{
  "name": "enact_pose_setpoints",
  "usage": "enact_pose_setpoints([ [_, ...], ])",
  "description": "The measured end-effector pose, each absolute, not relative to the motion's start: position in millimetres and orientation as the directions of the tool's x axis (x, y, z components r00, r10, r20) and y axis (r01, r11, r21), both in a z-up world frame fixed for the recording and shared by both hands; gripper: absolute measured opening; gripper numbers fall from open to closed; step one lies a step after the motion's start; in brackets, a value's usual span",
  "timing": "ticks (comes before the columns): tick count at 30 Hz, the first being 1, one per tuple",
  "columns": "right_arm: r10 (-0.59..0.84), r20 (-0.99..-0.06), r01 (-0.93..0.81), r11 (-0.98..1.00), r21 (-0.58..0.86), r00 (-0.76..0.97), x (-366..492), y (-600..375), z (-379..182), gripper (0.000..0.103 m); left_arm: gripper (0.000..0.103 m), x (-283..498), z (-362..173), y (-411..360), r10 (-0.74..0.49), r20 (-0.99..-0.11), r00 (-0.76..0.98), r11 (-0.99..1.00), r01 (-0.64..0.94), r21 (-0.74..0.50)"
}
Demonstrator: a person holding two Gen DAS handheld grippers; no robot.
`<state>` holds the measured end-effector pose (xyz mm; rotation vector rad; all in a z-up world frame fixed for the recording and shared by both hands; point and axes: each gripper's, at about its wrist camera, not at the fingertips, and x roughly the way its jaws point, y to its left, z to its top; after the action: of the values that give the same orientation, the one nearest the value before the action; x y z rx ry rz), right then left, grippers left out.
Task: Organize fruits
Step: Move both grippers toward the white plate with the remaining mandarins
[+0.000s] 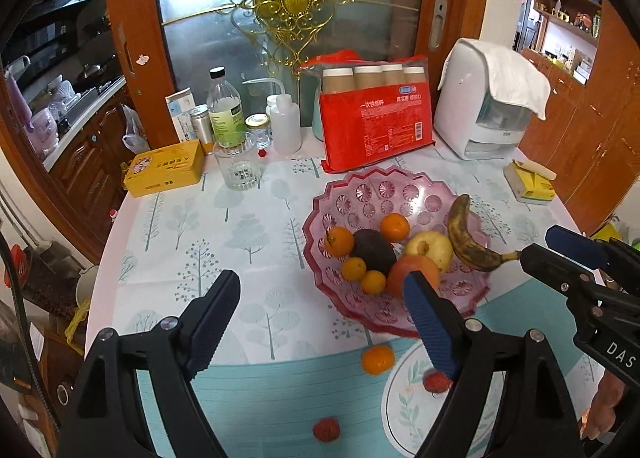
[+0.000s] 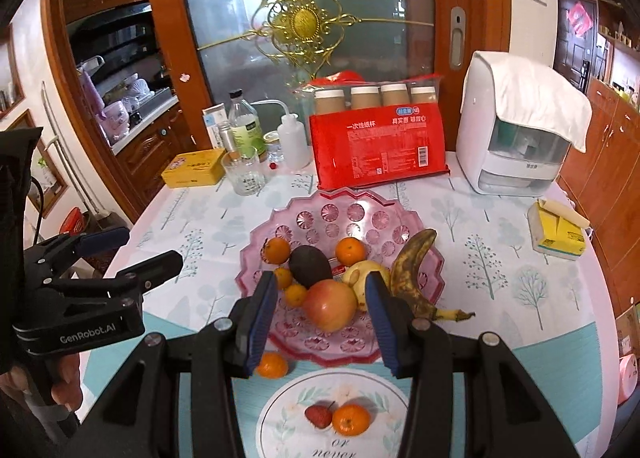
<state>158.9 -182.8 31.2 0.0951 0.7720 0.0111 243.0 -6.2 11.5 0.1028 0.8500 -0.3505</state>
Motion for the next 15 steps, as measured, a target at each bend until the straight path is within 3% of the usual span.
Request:
enact_pose_setpoints([
  [15, 0.081, -0.696, 0.027, 0.989, 0.143, 0.713, 101.7, -189.7, 25.5, 0.046, 0.083, 186.3, 14.4, -2.6, -0.274, -0.730, 0.626, 0.932, 0.361, -0.040],
])
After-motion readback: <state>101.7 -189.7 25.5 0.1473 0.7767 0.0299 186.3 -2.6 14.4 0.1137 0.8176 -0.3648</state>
